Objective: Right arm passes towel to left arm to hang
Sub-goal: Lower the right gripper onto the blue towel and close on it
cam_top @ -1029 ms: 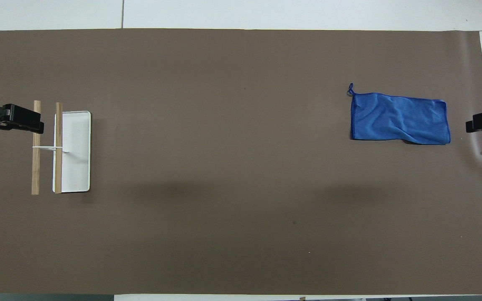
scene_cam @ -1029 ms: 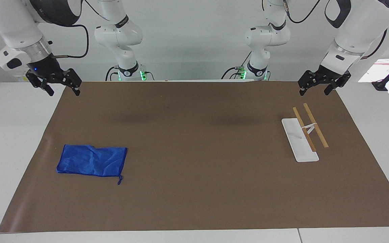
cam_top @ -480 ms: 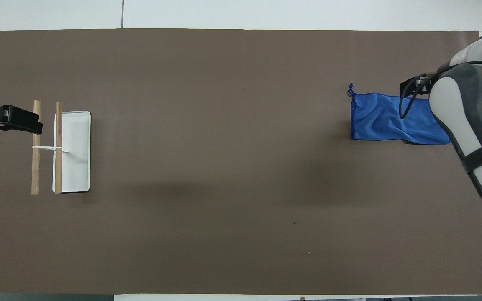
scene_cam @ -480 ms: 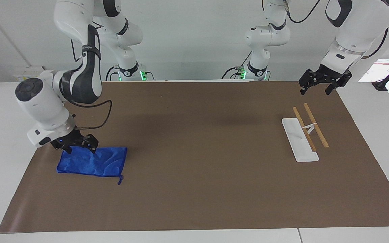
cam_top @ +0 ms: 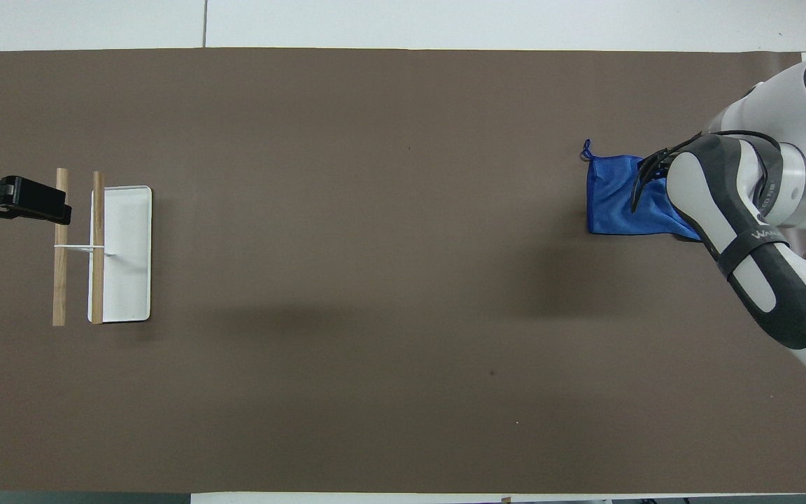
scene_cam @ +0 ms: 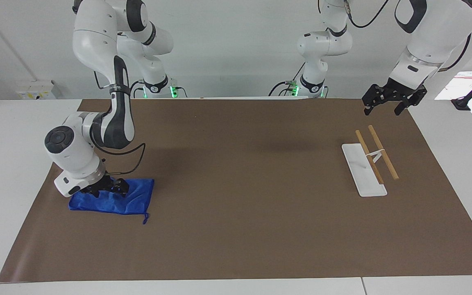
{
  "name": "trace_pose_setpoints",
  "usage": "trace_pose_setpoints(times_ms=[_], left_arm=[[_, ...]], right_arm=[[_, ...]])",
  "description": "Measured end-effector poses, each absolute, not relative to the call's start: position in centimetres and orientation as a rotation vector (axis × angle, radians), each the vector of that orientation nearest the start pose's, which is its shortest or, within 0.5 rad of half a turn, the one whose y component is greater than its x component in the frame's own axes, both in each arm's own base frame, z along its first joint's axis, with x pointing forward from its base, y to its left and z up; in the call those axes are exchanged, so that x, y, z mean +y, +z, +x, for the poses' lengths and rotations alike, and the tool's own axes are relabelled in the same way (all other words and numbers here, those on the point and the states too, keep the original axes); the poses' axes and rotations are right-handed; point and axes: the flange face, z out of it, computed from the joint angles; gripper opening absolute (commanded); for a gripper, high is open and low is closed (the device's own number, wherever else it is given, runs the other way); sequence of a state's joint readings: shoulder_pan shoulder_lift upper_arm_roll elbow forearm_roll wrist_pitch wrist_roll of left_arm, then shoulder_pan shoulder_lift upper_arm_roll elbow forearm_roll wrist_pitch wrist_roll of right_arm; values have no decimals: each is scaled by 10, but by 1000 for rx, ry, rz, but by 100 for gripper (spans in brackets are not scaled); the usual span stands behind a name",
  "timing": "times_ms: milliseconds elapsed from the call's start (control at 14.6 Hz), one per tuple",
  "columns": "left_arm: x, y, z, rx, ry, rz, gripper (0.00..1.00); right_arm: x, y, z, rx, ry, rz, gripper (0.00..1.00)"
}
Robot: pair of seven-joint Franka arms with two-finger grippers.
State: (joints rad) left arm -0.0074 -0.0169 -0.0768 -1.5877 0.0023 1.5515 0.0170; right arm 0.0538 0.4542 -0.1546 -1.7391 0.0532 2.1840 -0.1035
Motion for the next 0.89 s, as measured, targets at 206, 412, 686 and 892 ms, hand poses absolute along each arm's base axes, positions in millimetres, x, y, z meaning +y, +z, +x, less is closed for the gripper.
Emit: trace_pose_setpoints(times_ms=[206, 412, 686, 892], left_arm=[[-46, 624, 545, 159, 30, -3133, 100], [-46, 624, 545, 159, 30, -3133, 100], [-46, 624, 545, 159, 30, -3133, 100], [-46, 624, 545, 159, 30, -3133, 100]], right_arm=[[-57, 297, 648, 19, -18, -3169, 84], [-58, 289, 642, 15, -12, -3170, 37], [-58, 293, 642, 4, -18, -3169, 0], [-57, 301, 643, 1, 12, -3165, 0]])
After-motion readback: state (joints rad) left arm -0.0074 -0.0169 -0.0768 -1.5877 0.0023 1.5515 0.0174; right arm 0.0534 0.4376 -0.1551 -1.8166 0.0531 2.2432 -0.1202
